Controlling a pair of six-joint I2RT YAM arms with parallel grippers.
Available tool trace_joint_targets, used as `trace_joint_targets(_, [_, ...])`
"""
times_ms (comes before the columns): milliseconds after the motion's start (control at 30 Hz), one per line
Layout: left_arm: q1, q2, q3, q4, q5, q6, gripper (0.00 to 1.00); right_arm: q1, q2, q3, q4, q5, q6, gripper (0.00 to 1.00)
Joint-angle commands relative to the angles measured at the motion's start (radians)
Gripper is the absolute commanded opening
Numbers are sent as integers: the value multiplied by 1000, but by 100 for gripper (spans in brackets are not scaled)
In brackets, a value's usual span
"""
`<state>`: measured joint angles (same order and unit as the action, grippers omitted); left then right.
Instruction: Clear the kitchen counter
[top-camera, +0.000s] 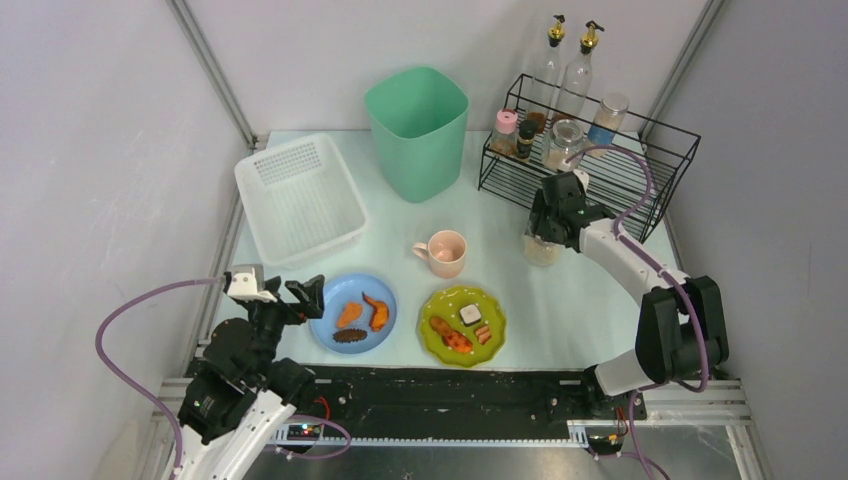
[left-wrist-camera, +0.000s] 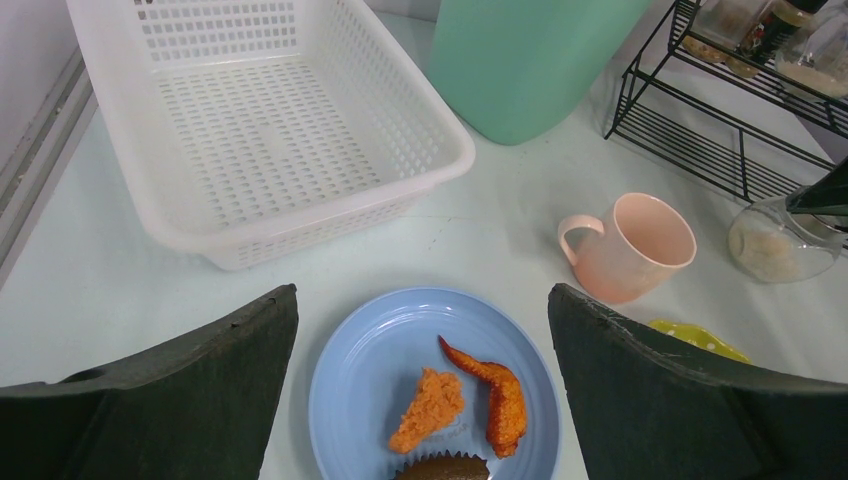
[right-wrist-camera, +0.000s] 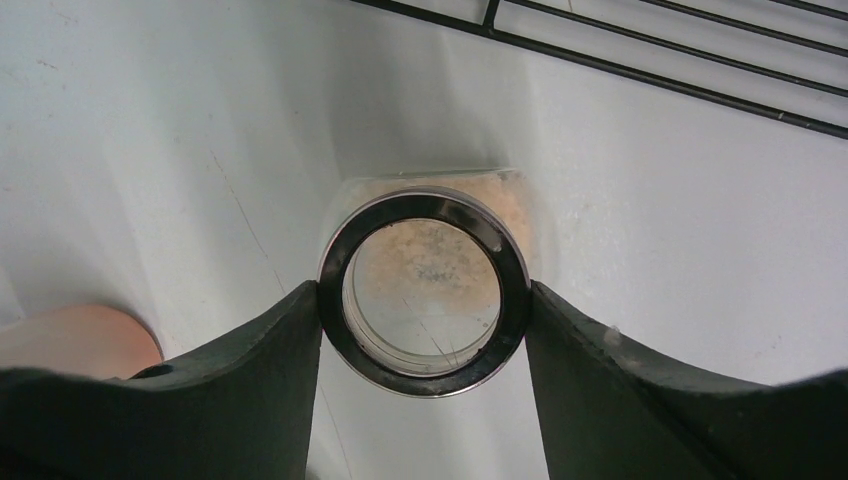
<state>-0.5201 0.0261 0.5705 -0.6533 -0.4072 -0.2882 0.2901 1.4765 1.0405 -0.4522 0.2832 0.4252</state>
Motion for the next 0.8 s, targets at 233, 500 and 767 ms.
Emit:
trace_joint_targets(233, [9, 15, -6, 32, 12, -8, 98, 7, -219, 190, -91, 34, -72, 20])
trace_joint_targets(500, [9, 14, -5, 31, 14, -7, 98, -45, -294, 358, -175, 24, -108, 21])
trace_joint_targets(767, [9, 9, -5, 31, 13, -8, 98, -124, -232, 543, -228, 50, -142, 22])
